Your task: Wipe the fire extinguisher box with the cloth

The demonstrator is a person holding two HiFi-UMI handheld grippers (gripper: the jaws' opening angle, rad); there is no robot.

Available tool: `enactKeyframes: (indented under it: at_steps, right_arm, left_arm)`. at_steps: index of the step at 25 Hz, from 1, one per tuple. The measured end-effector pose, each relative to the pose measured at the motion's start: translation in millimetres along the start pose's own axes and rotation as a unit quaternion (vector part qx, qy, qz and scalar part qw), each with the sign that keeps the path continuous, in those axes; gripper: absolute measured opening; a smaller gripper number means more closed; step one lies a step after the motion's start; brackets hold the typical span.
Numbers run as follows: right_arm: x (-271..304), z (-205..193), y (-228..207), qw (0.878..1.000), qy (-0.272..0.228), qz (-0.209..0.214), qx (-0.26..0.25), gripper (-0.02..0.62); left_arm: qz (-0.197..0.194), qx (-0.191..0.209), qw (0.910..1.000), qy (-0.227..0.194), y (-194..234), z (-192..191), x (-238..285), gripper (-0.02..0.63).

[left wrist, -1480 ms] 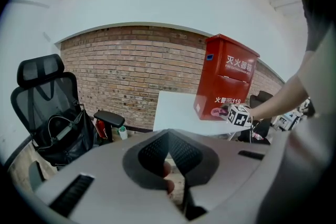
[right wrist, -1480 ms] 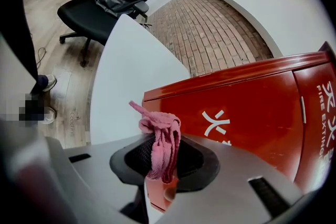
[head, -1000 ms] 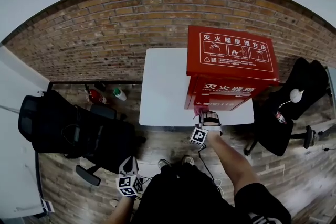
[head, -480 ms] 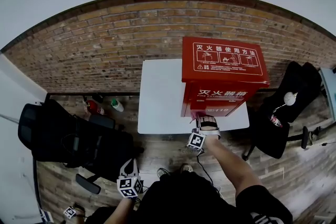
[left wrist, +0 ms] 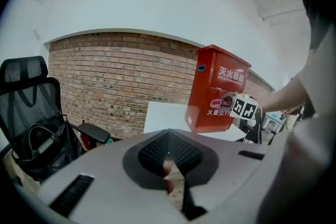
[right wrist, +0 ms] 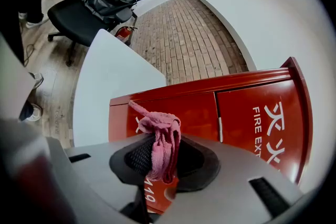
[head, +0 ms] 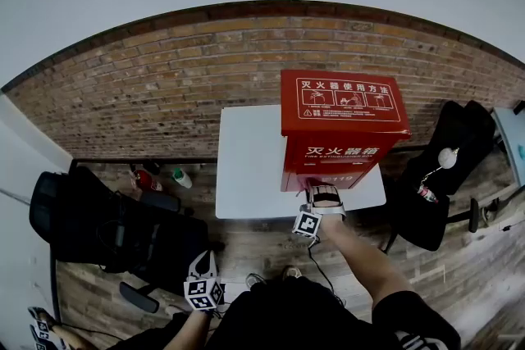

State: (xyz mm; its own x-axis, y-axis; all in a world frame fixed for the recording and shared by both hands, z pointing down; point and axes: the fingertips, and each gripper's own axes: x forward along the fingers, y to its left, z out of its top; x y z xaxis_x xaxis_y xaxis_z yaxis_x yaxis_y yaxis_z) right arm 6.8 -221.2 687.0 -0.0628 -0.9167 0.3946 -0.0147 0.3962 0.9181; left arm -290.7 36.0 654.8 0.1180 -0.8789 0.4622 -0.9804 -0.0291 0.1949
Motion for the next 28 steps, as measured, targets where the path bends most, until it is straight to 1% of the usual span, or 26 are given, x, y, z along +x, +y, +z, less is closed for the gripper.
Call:
enactKeyframes:
  at_steps: [8,11,14,24,28]
  right_arm:
    - [-8,0,-21,1.0,0.004,-0.013,-0.005,0.1]
    - [-12,3,-28,1.0,0.004,-0.011,0.0,0.1]
    - [-16,4,-41,1.0,0.004,-0.023,0.001,0.1]
    - [-29,7,-72,0.999,0.002,-0.044,0.005,0.1]
    - [-31,7,-75,0.999,0.005,-0.041,0.002,0.1]
  left_arm:
    - [-0.012,0.0,0.9999,-0.012,-6,7,7,0.022]
    - [-0.014,0.0,0.9998,-0.015,-5,7,8,0.022]
    - [-0.014,0.002,0.9998,-0.016,-4,6,10,0.022]
    - [-0.02,-0.001,0.9996,-0.021,-6,7,17,0.023]
    - [-0.022,-0.004,0.9995,-0.023,-6,8,17,0.022]
